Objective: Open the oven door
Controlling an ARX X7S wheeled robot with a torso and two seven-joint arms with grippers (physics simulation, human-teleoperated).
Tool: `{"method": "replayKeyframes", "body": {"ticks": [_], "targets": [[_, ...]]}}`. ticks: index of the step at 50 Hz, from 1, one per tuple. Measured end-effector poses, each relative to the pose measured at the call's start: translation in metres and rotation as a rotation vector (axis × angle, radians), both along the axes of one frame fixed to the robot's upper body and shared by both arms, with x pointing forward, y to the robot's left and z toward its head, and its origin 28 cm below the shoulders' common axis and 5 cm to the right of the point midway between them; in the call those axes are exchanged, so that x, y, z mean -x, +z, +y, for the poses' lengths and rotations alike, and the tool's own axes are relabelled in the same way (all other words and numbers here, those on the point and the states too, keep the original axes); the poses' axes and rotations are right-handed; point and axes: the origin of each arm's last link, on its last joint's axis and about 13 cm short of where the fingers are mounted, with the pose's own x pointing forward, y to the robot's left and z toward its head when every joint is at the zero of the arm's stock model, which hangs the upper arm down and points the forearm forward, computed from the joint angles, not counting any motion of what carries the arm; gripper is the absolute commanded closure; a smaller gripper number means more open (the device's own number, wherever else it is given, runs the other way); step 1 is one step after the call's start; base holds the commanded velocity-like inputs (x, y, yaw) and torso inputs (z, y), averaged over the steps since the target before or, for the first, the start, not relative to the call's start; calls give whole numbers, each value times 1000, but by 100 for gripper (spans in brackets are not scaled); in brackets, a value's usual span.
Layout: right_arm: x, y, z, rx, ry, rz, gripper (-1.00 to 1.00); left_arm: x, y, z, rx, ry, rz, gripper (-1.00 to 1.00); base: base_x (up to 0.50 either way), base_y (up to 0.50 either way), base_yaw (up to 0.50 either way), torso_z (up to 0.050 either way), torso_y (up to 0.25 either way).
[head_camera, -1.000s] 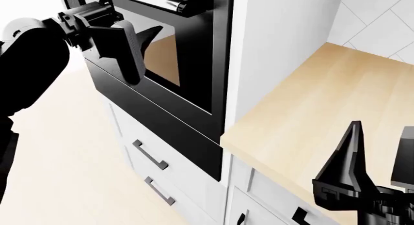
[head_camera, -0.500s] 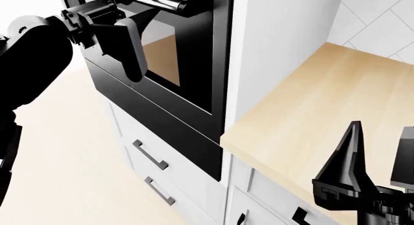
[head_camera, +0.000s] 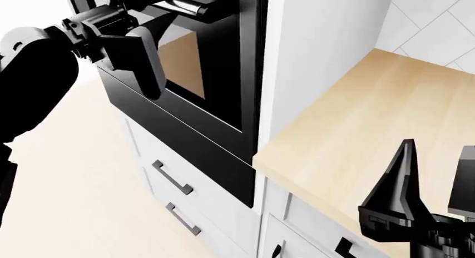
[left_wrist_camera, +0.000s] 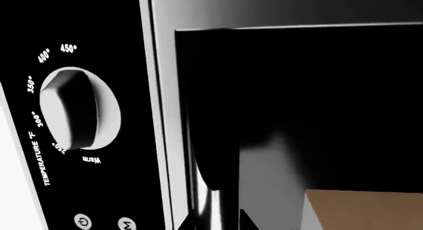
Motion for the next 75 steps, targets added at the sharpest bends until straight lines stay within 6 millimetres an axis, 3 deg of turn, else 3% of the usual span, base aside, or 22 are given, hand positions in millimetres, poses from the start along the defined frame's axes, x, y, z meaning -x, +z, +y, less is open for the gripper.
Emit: {"method": "replayKeyframes", "body": {"ticks": [25, 46, 75], "targets": [[0, 2, 0, -5, 2, -4, -100, 44, -30, 0, 73, 153, -98, 100, 0, 0, 0, 0, 2], [1, 2, -1, -16, 2, -10, -100, 70, -40, 7, 80, 207, -107, 100, 0, 0, 0, 0, 2], [-1, 3, -1, -19, -2, -11, -100, 83, -48, 11, 109, 232, -102, 100, 0, 0, 0, 0, 2]]}}
